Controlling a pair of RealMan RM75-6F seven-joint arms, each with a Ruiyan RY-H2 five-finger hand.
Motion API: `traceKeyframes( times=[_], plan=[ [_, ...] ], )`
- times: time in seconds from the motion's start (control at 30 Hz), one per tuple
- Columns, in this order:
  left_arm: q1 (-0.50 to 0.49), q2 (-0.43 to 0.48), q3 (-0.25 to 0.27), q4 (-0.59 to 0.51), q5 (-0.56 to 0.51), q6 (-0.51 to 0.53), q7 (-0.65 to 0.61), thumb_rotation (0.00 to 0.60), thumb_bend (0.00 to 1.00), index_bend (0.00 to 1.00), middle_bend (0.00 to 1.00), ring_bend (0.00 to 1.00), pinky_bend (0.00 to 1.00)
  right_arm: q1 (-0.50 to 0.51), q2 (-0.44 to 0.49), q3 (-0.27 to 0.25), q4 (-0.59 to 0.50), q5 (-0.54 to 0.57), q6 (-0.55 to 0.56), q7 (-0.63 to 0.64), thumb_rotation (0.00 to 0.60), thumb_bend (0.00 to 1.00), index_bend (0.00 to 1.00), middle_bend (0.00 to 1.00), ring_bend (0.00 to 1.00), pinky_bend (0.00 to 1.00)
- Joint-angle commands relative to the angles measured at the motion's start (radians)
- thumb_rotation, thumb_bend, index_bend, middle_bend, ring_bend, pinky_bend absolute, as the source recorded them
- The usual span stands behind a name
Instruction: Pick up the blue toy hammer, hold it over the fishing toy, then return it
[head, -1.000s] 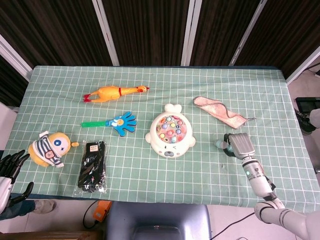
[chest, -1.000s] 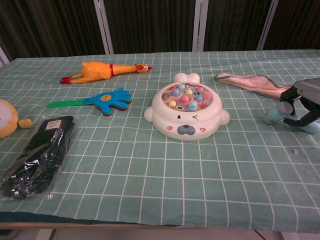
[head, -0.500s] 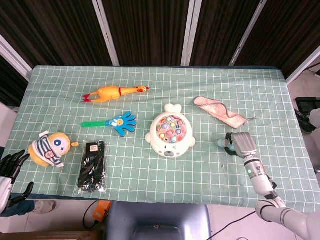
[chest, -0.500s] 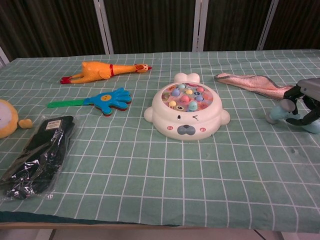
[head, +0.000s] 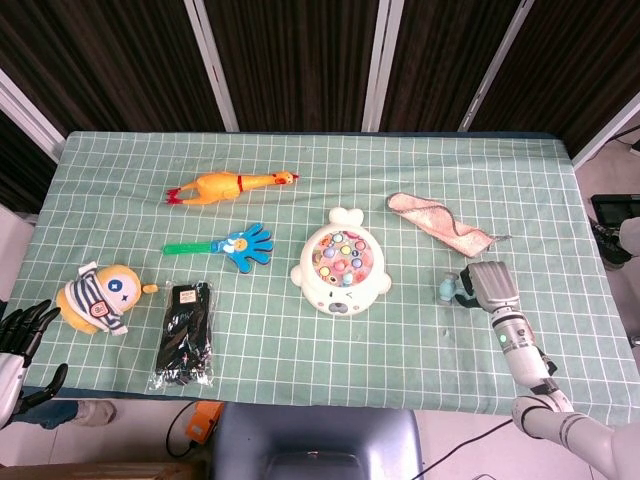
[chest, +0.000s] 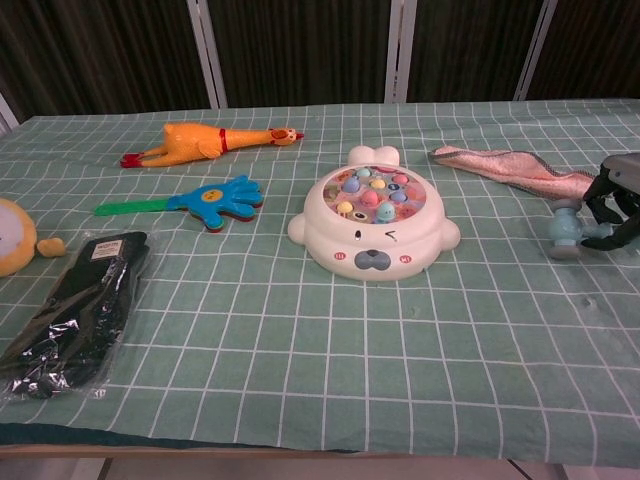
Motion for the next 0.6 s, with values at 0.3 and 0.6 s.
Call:
traceKeyframes(
  times=[0.3,0.6],
  plan=[
    [-0.001,-0.001,0.0,-0.001,0.0,-0.002,0.004,0.6,0.41,0.0,0.0,0.0,0.0,-0.001,-0.012,0.01,0.025,-0.008,-0.003,0.029,0.6,0.38,0.96,0.73,0.82,1.0],
    [0.0,0.0,0.0,0.0,0.001,0.001,-0.001,0.6,0.41,0.0,0.0,0.0,0.0,-0.003,-0.011,0.021,0.017,-0.005,-0.018,0.066,0.6,0.38,0.96,0.73,0.82,1.0]
  ],
)
